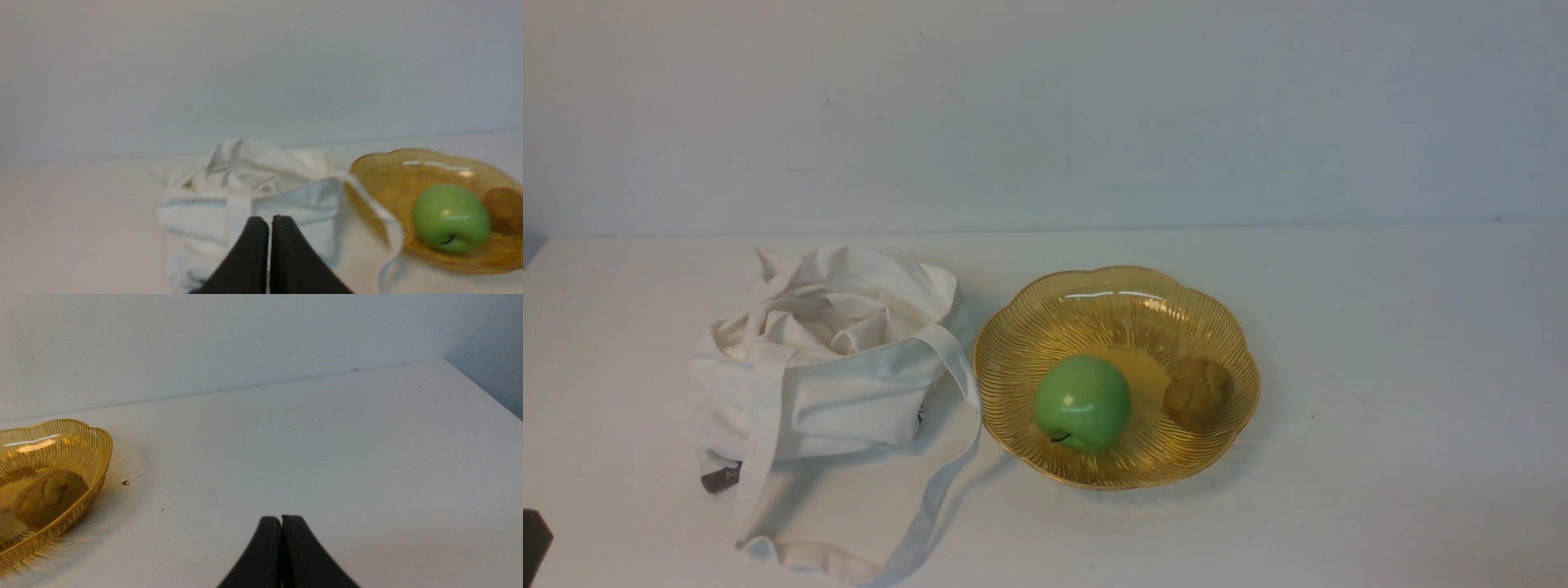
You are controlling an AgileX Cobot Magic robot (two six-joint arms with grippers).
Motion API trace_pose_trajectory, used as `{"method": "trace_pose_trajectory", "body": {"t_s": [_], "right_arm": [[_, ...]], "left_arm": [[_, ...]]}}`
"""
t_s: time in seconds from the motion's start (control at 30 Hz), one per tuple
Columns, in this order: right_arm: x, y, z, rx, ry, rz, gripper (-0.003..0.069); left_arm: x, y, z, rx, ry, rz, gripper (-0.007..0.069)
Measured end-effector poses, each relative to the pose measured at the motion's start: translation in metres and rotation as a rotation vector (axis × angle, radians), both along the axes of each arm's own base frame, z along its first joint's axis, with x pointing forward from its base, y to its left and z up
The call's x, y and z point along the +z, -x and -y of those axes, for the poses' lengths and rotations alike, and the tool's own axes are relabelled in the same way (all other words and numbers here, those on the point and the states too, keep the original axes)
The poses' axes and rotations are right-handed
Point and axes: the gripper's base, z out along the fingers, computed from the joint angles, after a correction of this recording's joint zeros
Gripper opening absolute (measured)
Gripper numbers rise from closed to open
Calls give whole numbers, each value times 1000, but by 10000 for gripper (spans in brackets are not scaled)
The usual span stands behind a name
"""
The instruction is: Take the fruit out of the cloth bag on the white table and place them on a plate.
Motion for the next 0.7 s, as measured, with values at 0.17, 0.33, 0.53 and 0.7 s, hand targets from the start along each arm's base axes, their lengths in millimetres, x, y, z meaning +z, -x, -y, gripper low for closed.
{"method": "trace_pose_trajectory", "body": {"t_s": [0.17, 0.33, 0.53, 0.7], "right_arm": [[0, 0, 0, 0, 0, 0, -15], [0, 0, 0, 0, 0, 0, -15], [0, 0, 0, 0, 0, 0, -15], [0, 0, 0, 0, 0, 0, -15]], "left_arm": [[-34, -7, -3, 71, -18, -95, -8], [-59, -10, -4, 58, -94, -160, -8], [-65, -11, -4, 67, -99, -163, -8], [-65, -11, -6, 98, -96, -165, -8]]}}
